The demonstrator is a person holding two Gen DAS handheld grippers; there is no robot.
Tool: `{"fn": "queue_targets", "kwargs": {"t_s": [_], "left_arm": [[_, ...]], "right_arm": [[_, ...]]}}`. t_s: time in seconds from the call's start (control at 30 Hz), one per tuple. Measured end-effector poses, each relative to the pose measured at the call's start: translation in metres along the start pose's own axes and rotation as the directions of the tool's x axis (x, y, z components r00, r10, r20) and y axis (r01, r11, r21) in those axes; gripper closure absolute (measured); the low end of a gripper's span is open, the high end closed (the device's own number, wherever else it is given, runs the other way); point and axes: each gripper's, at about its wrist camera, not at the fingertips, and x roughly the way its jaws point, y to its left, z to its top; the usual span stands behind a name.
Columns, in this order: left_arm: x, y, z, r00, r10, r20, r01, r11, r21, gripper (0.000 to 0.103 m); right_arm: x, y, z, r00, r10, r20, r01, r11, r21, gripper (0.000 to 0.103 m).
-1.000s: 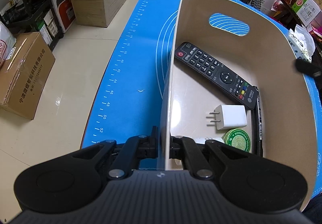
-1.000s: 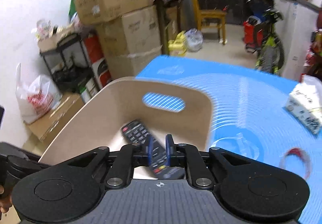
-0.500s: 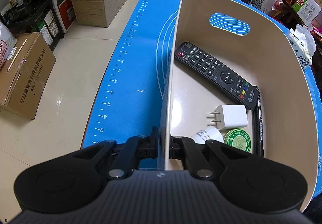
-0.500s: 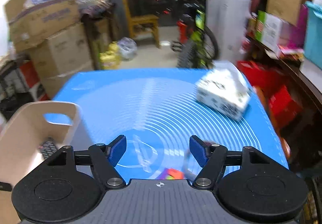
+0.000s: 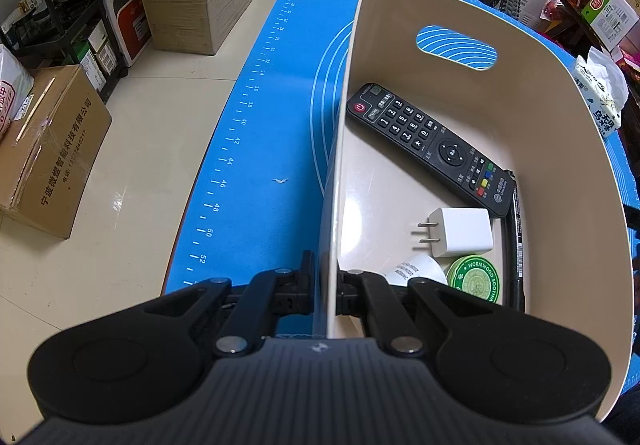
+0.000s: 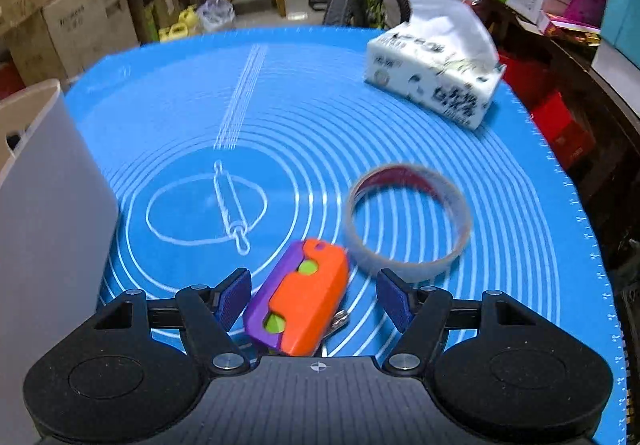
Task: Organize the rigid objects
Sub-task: 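Move the right tool to the orange-purple toy and grasp it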
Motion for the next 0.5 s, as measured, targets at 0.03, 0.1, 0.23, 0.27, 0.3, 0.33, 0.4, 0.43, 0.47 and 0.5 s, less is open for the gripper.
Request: {"fn": "queue_targets", "kwargs": {"t_s": [0.03,0.1,0.23,0.27,0.3,0.33,0.4,0.43,0.47,0.5], "left_arm": [[0.0000,0.0000,0.0000,1.000,0.000,0.000,0.000,1.000,0.000,0.097],[-0.0001,0.0002,0.0000,1.000,0.000,0.000,0.000,1.000,-0.001,0.097],[0.0001,-0.0001,0.0001,1.000,0.000,0.000,0.000,1.000,-0.001,0.097],[0.0001,-0.0001,0.0000,1.000,0.000,0.000,0.000,1.000,-0.001,0.097],[0.0001,-0.0001,0.0000,1.000,0.001,0.000,-0.001,1.000,-0.001,0.097],[0.0001,0.0000,-0.0001,1.000,0.001,0.000,-0.001,1.000,0.000,0.097],[-0.0001,0.0008,-0.0002,1.000,0.002,0.000,-0.002,1.000,0.000,0.097],[-0.0001,0.0016,-0.0001,1.000,0.001,0.000,-0.001,1.000,-0.001,0.097],[0.0000,0.0007,-0.0001,1.000,0.001,0.000,-0.001,1.000,0.000,0.097],[-0.0001,0.0008,0.0000,1.000,0.001,0.000,-0.001,1.000,0.001,0.097]], "right_arm": [[0.0023,0.0025,-0.0013,1.000,-0.004,-0.003,0.004,1.000,-0.007,0.028],[0.0035,0.0062,-0.0029,1.000,-0.018,0.005,0.018,1.000,-0.011,0.028],[0.0022,0.0068,-0.0034,1.000,-0.015,0.014,0.015,1.000,-0.003,0.031],[0.0015,0.0070,-0.0036,1.000,-0.009,0.015,0.009,1.000,-0.006,0.032],[0.0004,0.0075,-0.0042,1.000,-0.001,0.018,0.001,1.000,-0.012,0.037],[-0.0001,0.0076,-0.0044,1.000,0.003,0.019,-0.003,1.000,-0.015,0.041],[-0.0018,0.0092,-0.0054,1.000,0.001,0.026,0.000,1.000,-0.025,0.045],[-0.0029,0.0099,-0.0066,0.999,-0.001,0.037,0.003,0.999,-0.036,0.047],[-0.0038,0.0103,-0.0078,0.999,-0.003,0.045,0.005,0.999,-0.045,0.047],[-0.0046,0.0099,-0.0085,0.999,-0.002,0.051,0.005,0.999,-0.048,0.049]]}}
